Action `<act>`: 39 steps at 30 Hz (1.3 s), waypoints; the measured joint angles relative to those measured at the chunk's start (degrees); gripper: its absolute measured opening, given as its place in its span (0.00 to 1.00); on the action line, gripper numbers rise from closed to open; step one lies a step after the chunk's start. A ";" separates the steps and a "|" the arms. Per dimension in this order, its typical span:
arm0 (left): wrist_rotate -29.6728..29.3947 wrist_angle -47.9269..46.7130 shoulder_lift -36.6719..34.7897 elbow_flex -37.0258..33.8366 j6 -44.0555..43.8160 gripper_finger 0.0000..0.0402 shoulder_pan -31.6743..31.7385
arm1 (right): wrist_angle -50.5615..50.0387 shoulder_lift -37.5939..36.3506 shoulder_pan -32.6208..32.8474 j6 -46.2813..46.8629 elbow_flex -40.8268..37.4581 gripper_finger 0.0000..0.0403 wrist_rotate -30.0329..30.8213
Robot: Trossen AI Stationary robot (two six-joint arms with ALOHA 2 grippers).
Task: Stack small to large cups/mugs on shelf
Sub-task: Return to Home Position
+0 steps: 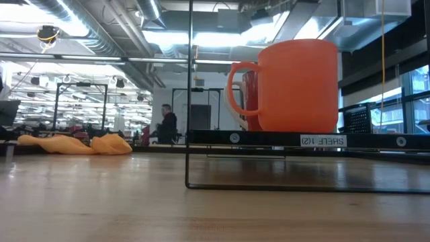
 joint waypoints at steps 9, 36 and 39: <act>4.57 -0.22 -0.13 0.00 -3.73 0.00 -0.93 | 4.41 -6.69 -0.03 13.38 -5.43 0.27 2.14; 4.52 0.30 0.20 0.00 0.21 0.03 1.11 | 11.42 0.47 -17.77 6.31 -6.21 0.27 -19.69; 4.52 0.40 0.85 0.01 0.21 0.04 1.03 | 5.40 -3.69 -25.82 9.11 -6.19 0.27 -25.56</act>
